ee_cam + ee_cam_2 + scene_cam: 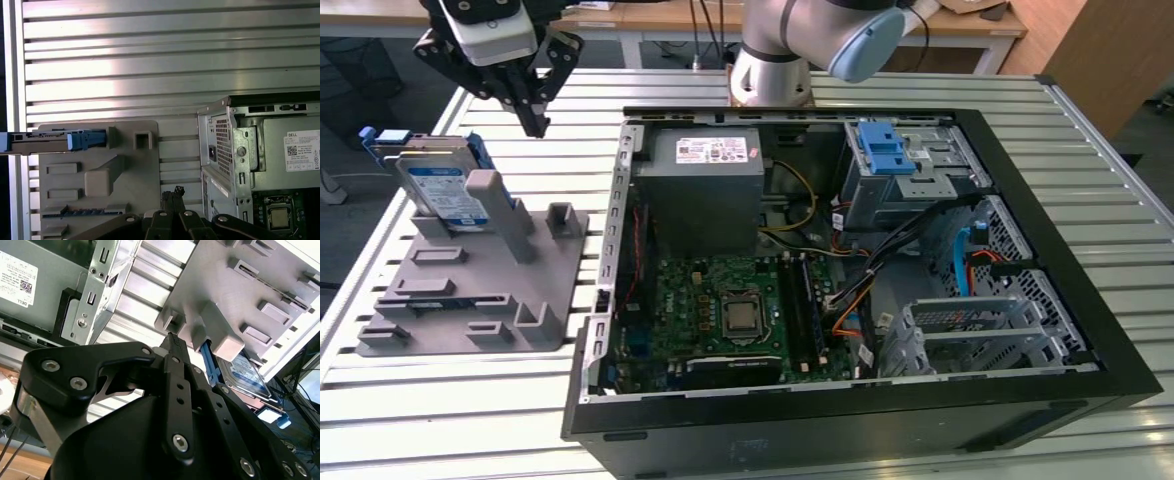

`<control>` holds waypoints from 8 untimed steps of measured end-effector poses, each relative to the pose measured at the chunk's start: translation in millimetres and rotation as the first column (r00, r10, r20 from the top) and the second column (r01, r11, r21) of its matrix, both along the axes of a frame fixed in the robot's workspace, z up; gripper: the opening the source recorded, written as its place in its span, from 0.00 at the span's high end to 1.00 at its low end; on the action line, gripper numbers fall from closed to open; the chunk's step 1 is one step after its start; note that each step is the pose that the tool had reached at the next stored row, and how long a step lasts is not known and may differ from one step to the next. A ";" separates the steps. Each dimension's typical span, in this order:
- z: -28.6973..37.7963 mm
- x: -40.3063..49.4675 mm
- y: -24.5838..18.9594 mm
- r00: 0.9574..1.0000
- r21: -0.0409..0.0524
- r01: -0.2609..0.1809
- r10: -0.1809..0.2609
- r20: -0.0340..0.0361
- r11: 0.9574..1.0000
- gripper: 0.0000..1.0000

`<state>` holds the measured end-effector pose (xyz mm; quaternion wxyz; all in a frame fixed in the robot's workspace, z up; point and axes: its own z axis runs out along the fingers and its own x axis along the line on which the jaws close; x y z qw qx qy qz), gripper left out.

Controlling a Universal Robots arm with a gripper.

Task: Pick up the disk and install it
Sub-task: 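Reach for the disk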

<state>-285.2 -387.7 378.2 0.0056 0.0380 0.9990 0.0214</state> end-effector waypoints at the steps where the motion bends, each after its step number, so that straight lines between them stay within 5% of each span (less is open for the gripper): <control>1: 0.0 -0.9 0.0 1.000 0.000 0.000 0.000 0.000 1.000 0.89; 8: -0.1 -6.6 0.1 1.000 0.000 0.000 0.000 0.000 1.000 0.89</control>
